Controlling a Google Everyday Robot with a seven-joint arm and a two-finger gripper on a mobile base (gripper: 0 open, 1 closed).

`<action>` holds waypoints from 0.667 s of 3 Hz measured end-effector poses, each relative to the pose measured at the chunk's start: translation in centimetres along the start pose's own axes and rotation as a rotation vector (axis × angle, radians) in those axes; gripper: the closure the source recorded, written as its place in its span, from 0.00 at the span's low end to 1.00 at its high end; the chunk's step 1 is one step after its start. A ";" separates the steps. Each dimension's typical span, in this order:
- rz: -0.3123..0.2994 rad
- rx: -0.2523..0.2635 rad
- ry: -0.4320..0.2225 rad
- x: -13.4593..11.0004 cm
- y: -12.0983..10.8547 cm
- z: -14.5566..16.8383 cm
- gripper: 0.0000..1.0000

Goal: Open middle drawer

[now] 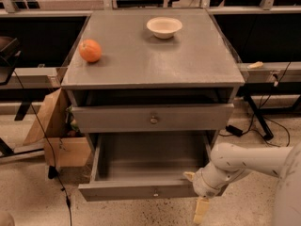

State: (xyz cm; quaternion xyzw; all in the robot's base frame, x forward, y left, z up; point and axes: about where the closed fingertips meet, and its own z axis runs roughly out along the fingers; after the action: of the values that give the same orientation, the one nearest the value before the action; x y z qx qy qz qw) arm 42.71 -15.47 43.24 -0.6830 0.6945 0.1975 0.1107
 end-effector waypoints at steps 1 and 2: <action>0.021 0.059 -0.012 0.1 -0.6 -0.6 0.00; 0.053 0.089 -0.019 0.6 -1.7 -0.4 0.00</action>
Offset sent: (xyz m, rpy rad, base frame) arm 0.0331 -0.0123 -0.0062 0.0095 -0.0811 -0.1418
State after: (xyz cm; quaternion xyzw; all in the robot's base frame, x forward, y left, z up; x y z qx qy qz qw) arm 44.46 -16.11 43.13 -0.6570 0.7192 0.1755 0.1422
